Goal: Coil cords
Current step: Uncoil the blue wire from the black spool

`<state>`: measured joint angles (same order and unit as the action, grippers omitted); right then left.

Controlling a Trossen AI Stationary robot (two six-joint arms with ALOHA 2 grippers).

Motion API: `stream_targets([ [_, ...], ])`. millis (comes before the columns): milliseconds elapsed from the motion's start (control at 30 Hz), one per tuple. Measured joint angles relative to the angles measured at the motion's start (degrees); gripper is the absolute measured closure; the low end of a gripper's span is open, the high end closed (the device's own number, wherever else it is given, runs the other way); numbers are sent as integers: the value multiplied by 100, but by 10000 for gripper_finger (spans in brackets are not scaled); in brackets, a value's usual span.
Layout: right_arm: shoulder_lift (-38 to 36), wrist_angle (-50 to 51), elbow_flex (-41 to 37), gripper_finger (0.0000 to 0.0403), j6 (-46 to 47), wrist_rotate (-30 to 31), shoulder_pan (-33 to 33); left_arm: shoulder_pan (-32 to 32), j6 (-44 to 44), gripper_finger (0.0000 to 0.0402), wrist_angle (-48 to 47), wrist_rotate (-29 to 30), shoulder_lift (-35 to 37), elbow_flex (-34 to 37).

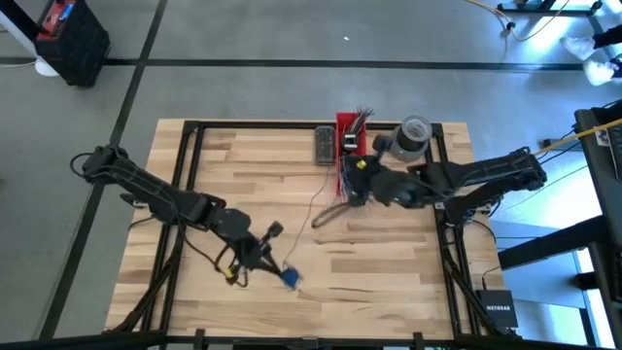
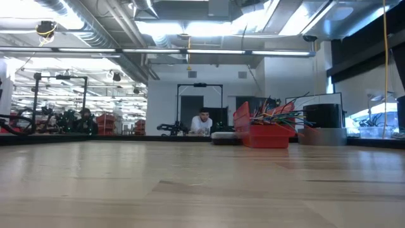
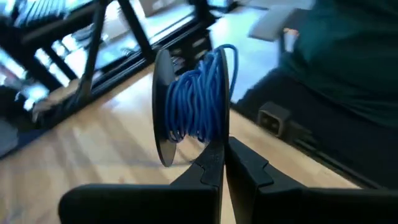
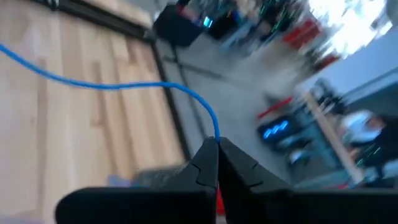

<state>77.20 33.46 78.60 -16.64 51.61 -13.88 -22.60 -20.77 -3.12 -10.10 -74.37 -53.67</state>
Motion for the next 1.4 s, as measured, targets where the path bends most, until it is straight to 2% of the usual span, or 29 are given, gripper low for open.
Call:
stream_targets([
  [200, 3, 580, -447, 396, 1473, -923, 479, -301, -527, 396, 403, -28, 47, 0],
  [267, 5, 807, -545, 387, 1912, -1289, 583, -374, -684, 396, 476, -10, 101, 0],
  [333, 5, 1207, -565, 365, 2271, -1661, 620, -437, -715, 396, 581, 287, 185, 0],
  [433, 4, 1708, -570, 321, 2624, -2163, 602, -555, -629, 396, 603, 1262, 297, 0],
  [567, 3, 1773, -571, 269, 2869, -3291, 598, -628, -445, 396, 560, 3037, 342, 0],
  [667, 61, 1022, -785, 247, 2645, -3894, 596, -587, -222, 396, 482, 4221, 350, 0],
  [733, 98, 411, -1097, 240, 2346, -4145, 596, -537, -84, 396, 380, 4673, 350, 0],
  [900, 144, -1784, -2127, 235, 1661, -4270, 598, -440, 114, 396, 141, 4792, 348, 2],
  [967, 182, -2601, -2481, 235, 1478, -4474, 598, -413, 122, 396, 103, 4790, 348, 2],
  [1067, 182, -3275, -2791, 235, 1374, -4975, 598, -361, 132, 396, 86, 4790, 348, 2],
  [1233, 180, -3269, -2747, 235, 1363, -5560, 596, -286, 278, 396, 16, 4792, 343, 2],
  [1400, 175, -3015, -2278, 235, 1376, -5570, 598, -279, 264, 396, 21, 4794, 343, 2],
])
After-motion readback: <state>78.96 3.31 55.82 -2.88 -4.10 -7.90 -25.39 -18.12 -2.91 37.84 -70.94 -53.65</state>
